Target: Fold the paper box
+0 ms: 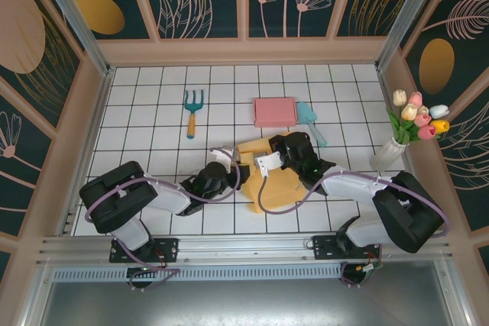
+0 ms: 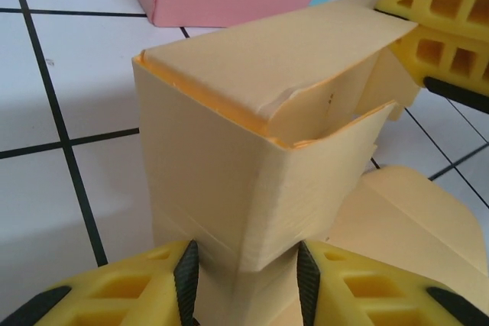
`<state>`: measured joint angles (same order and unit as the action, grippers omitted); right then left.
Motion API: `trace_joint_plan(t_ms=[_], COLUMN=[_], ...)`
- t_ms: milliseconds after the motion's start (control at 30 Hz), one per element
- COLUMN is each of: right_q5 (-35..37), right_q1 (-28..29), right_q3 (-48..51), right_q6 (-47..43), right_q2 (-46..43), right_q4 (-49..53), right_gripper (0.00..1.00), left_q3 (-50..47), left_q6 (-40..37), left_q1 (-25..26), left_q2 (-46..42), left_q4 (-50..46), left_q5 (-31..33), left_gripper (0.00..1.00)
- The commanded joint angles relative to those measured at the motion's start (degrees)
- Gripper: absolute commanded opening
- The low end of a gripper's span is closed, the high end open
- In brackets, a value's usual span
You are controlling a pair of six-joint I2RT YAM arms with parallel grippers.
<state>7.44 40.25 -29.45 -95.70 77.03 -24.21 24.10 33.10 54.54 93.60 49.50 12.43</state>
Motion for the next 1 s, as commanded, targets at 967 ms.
trace_joint_plan(t_ms=[967], right_q5=[0.47], right_q1=[1.43], right_q3=[1.24], right_q6=[-1.6], right_q2=[0.4], right_q4=[6.57], right_gripper=[0.0], left_q3=[11.9], left_q6=[4.89], left_q1=[-0.05], left_q2=[9.53], left_q4=[-23.49], left_q5=[34.34], left_gripper=[0.33])
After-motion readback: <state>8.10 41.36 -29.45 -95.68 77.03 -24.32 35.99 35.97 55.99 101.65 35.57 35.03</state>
